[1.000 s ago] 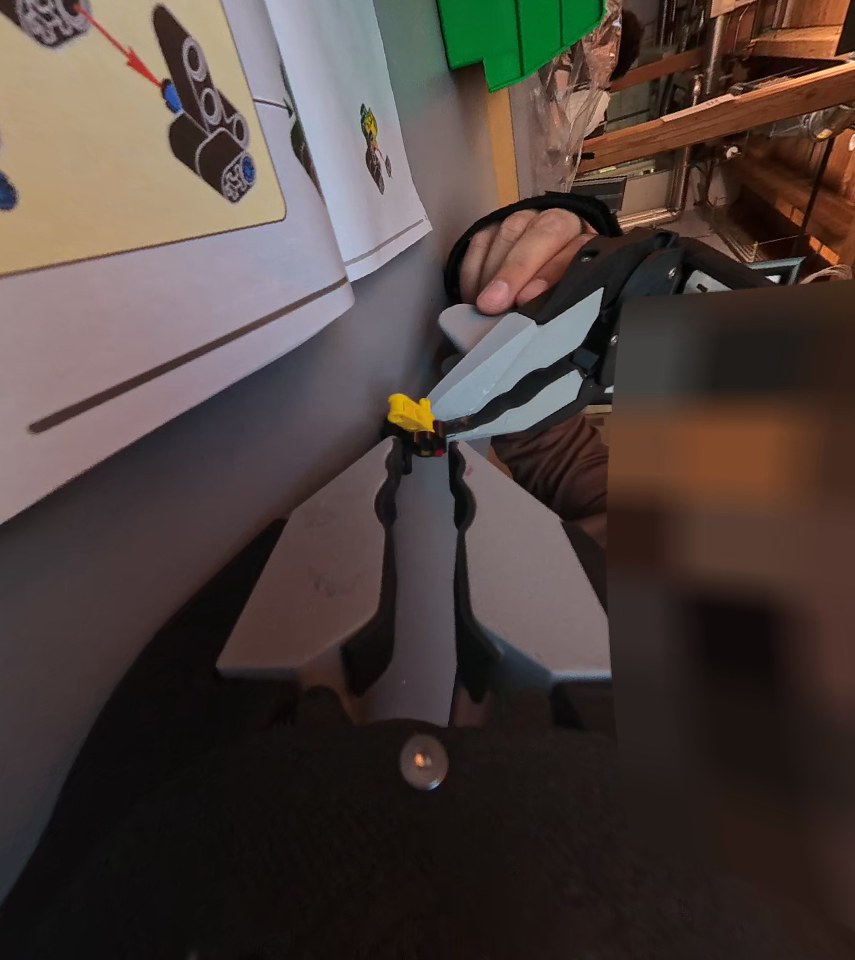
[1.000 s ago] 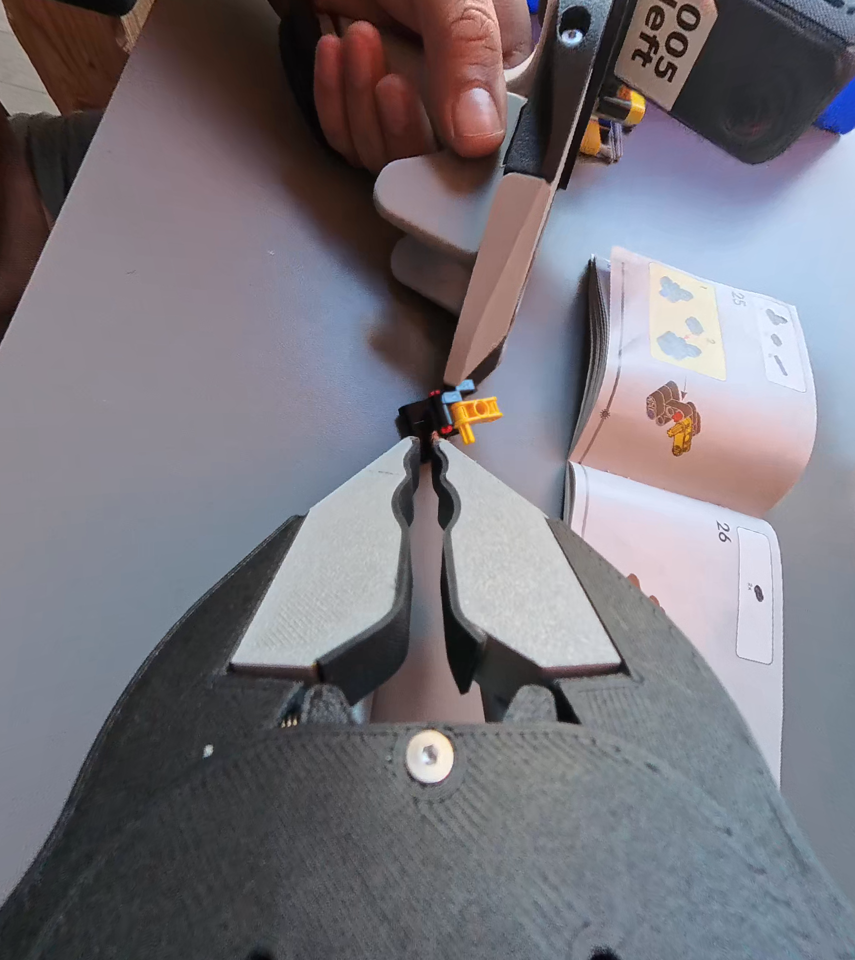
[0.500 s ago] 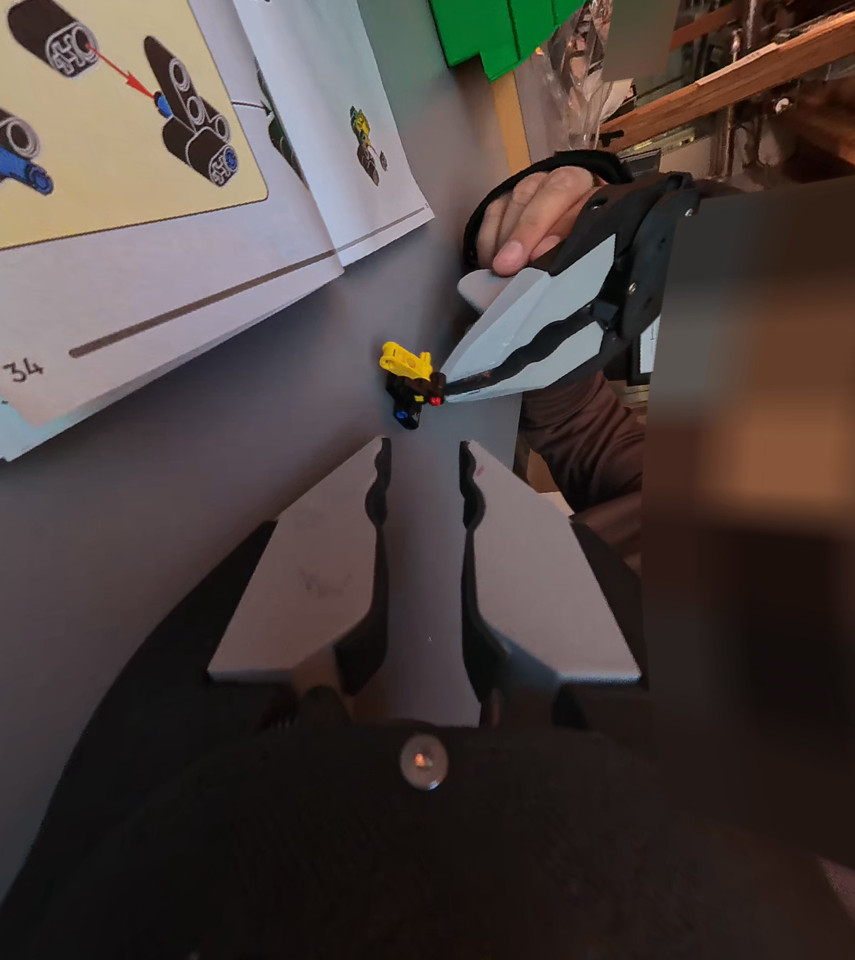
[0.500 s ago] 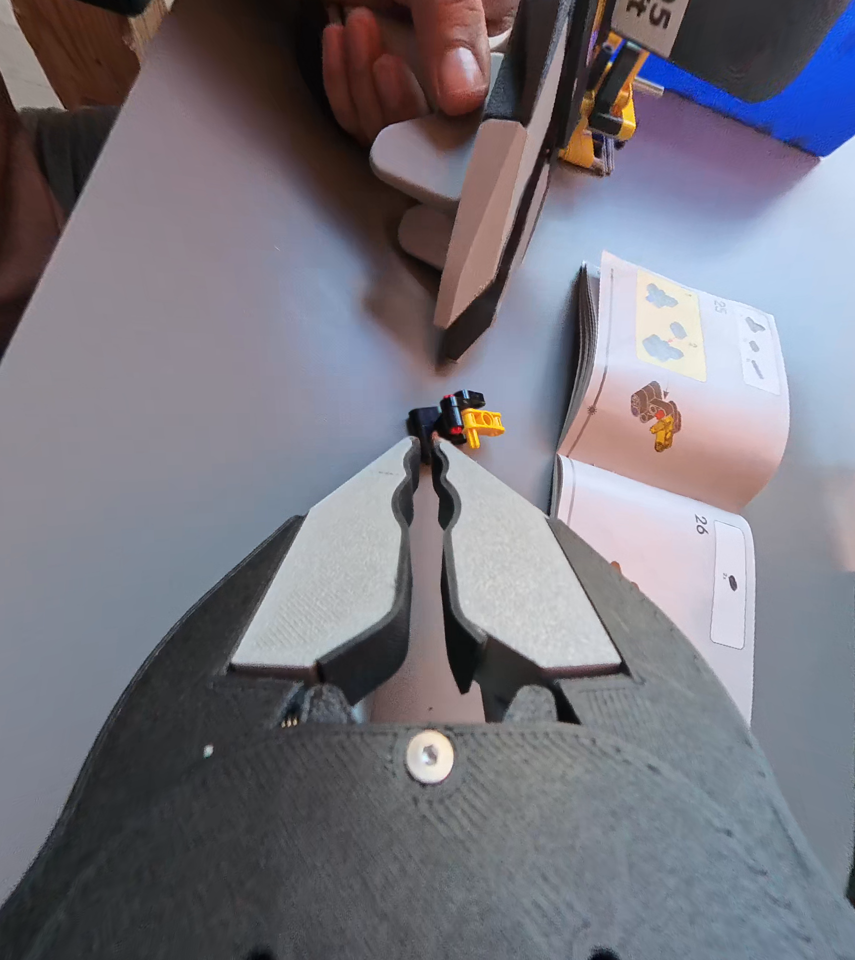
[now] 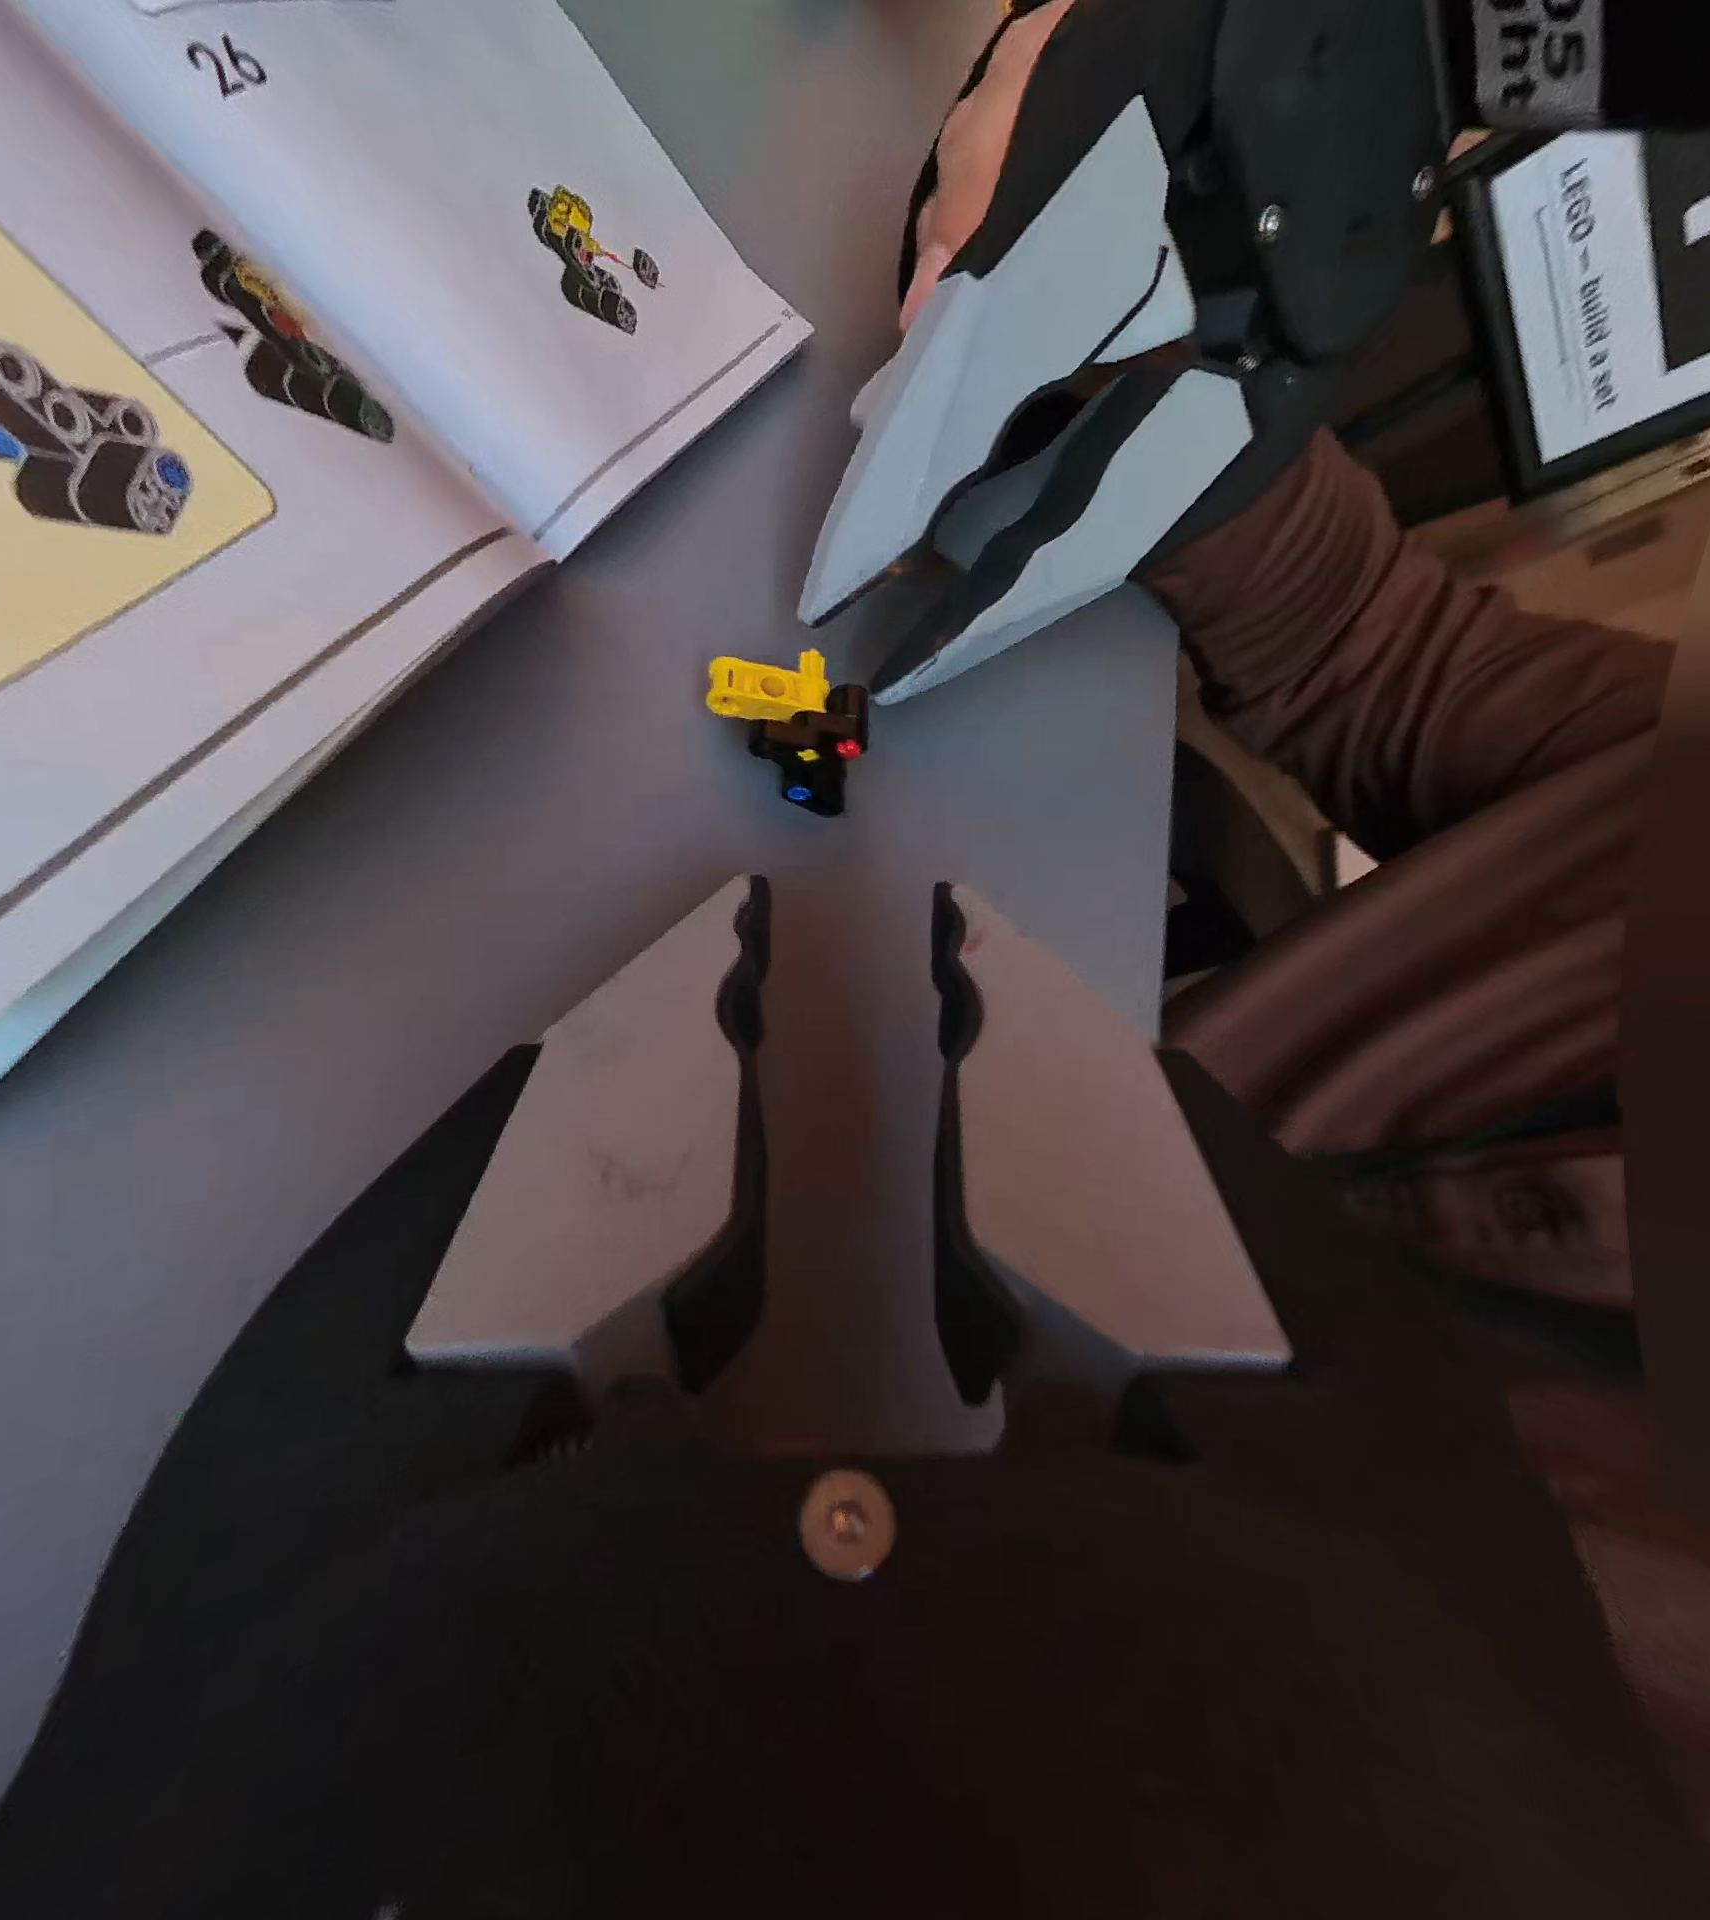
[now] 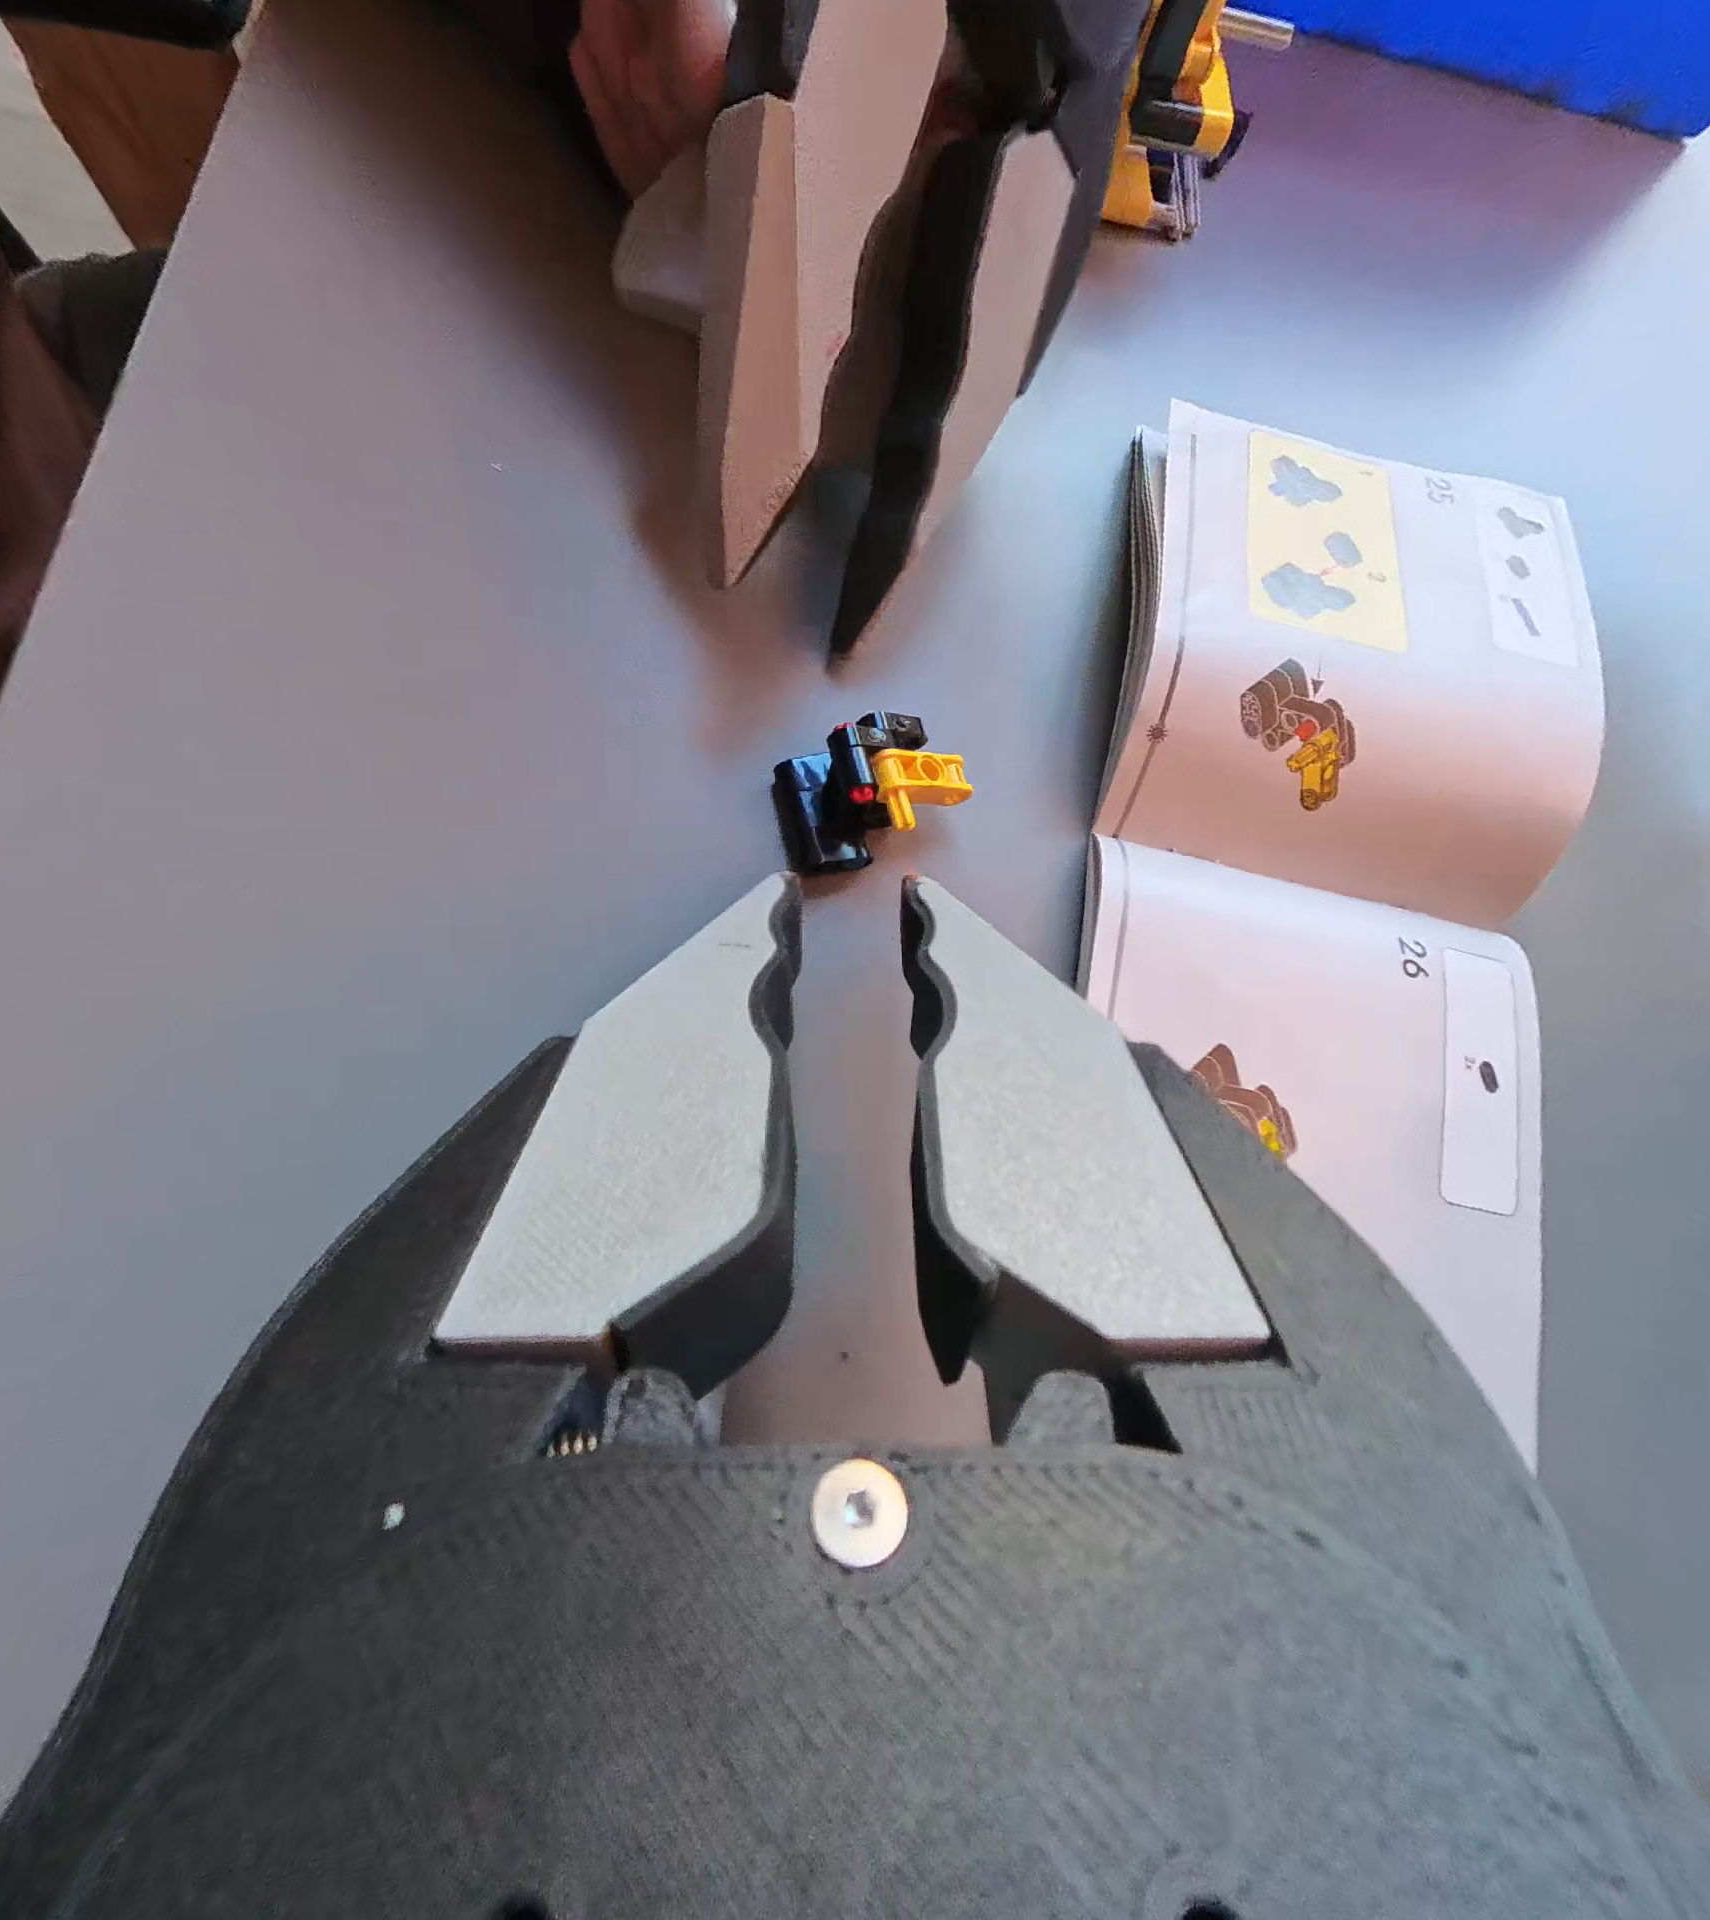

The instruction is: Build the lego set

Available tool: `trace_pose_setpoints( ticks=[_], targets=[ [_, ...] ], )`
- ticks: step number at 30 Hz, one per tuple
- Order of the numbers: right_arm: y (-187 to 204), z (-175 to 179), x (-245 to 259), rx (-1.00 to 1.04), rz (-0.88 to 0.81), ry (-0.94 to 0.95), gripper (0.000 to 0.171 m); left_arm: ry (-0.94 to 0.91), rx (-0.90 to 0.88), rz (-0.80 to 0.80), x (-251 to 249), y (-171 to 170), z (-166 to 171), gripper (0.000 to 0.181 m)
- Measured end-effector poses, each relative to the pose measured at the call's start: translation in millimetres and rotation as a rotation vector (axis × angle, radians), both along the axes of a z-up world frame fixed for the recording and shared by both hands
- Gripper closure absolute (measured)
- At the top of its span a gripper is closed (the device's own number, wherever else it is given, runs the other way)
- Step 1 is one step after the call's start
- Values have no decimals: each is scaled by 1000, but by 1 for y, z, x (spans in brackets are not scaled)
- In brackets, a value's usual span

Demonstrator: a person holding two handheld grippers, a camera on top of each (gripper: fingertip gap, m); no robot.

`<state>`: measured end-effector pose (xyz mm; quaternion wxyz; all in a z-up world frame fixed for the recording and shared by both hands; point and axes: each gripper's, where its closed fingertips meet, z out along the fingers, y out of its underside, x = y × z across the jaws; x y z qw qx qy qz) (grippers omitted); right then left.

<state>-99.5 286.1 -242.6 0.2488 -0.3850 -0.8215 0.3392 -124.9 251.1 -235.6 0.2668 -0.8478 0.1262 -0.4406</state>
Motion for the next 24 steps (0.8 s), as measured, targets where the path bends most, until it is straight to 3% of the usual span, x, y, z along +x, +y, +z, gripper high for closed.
trace_pose_setpoints(
  ticks=[7, 16, 24],
  targets=[
    [-7, -9, -2, 1, 2, -47, 156, 188, 148, -68, -2, 1, -5, 147],
    [-29, -10, -4, -25, 35, -64, 163, 248, 185, -88, -2, 0, -7, 151],
    [-17, -6, -3, -42, 6, -57, 162, 221, 172, -83, -2, 0, -6, 152]
  ],
)
